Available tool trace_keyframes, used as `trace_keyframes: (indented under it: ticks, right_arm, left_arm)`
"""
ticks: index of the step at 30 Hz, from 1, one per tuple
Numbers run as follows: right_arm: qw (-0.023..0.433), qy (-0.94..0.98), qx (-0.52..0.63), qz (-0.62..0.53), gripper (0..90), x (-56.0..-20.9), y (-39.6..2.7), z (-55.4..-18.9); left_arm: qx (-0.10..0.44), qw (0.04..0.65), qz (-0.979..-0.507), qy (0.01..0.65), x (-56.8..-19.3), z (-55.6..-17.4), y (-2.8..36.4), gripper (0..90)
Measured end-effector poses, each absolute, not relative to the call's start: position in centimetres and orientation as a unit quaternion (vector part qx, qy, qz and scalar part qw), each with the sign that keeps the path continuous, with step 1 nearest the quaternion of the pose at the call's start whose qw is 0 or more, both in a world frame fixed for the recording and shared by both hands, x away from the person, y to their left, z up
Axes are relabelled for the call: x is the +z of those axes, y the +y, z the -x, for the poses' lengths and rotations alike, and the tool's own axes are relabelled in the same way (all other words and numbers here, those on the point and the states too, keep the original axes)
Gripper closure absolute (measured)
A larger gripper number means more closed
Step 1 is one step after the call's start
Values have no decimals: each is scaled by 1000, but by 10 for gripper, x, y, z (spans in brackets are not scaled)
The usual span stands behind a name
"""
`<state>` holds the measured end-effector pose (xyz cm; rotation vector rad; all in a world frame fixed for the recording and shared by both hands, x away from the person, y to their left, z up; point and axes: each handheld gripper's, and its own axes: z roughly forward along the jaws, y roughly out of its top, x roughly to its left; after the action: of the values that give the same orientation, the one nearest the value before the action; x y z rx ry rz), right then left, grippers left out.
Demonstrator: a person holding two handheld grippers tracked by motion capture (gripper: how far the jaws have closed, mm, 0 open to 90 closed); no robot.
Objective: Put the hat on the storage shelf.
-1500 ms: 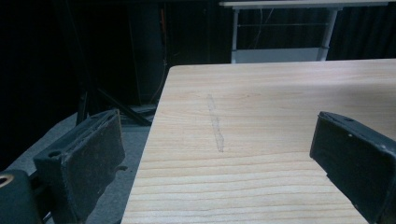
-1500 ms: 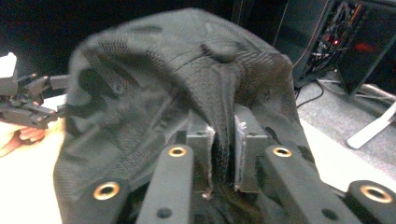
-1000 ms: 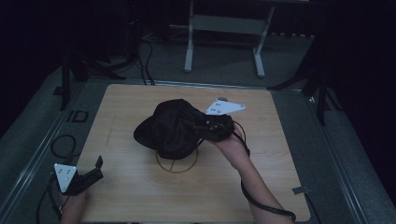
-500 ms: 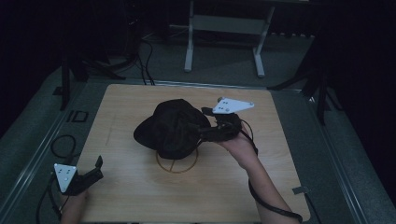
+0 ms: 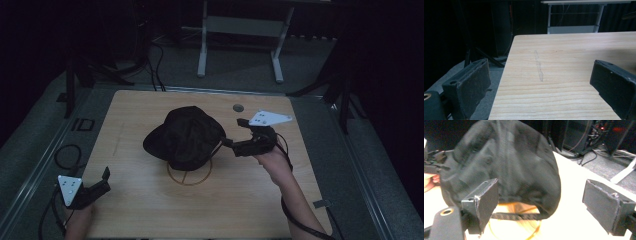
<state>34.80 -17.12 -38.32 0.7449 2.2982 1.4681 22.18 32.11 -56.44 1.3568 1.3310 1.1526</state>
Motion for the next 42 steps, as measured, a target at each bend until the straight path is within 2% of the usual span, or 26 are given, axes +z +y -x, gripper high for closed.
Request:
trace_keyframes:
  ticks: [22, 42]
  right_arm:
    - [201, 784, 480, -337, 132, -461, -265, -342]
    - [224, 758, 435, -431, 133, -531, -334, -313]
  left_arm:
    - [464, 442, -547, 538, -564, -222, 321, 34]
    - [466, 441, -547, 538, -564, -222, 320, 34]
